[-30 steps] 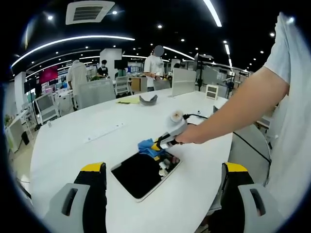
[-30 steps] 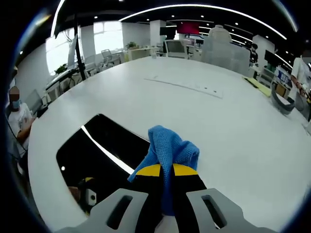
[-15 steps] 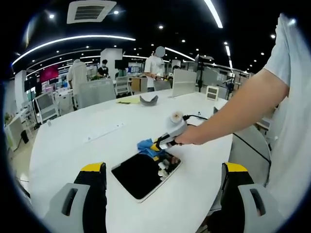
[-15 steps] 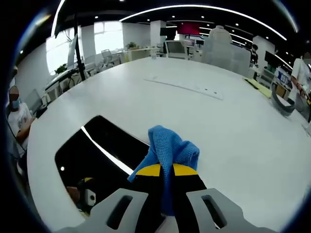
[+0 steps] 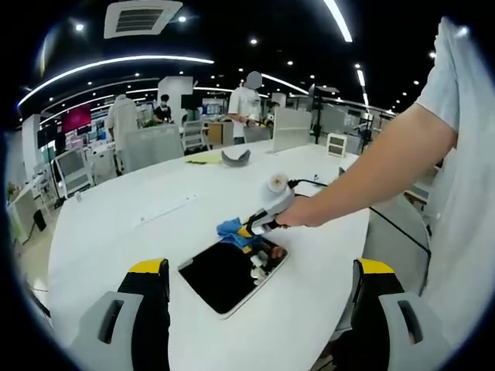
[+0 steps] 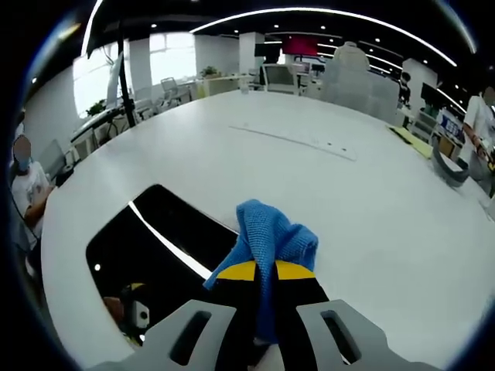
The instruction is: Wipe the mirror surface with the cleaning cloth until all visible marks leave the cleaned area.
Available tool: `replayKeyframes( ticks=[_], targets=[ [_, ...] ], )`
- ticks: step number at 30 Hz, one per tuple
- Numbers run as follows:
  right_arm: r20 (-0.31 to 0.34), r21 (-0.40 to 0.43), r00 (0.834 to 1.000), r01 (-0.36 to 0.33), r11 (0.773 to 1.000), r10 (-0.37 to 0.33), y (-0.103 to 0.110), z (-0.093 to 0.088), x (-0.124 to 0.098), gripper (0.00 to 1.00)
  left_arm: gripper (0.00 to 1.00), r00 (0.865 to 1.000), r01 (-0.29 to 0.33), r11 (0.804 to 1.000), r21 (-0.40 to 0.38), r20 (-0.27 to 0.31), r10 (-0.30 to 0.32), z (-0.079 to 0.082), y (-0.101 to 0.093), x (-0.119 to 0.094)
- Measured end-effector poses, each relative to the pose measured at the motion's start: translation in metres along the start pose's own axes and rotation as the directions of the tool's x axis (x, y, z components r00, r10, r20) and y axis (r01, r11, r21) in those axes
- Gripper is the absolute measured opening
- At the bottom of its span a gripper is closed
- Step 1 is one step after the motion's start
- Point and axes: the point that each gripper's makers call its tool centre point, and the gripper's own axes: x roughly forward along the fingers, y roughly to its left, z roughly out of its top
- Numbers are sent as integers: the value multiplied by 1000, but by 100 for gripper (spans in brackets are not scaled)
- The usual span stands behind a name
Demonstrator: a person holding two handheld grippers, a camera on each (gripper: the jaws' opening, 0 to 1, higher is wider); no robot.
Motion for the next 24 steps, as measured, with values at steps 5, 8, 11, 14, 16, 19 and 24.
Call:
replayKeyframes(
  ticks=[5,8,11,14,16,19,24],
  targets=[
    [-2,-27,1000,-6,1000,5,3,0,0,2,99,1000,-1,1000,3,3,1,2,1,-2],
    [-1,-34,1000,-9,999,9,8,0,-1,2,99,1000,-2,1000,7,9,2,3,0,-3],
    [0,-36,1000,-13,999,13,9,0,-2,2,99,1000,-1,1000,4,8,1,2,0,-4],
    [2,-37,1000,-15,999,15,11,-1,-2,2,99,1000,-4,1000,4,12,4,3,0,-5],
    [8,-33,1000,-19,999,20,13,-1,-3,2,99,1000,-4,1000,3,13,4,2,0,-6],
    [10,-38,1000,-22,999,22,15,-3,-3,2,99,1000,-5,1000,7,11,5,1,0,-5],
    [15,-41,999,-31,999,31,22,-5,-7,2,99,1000,0,1000,14,14,0,1,-5,-5]
  ],
)
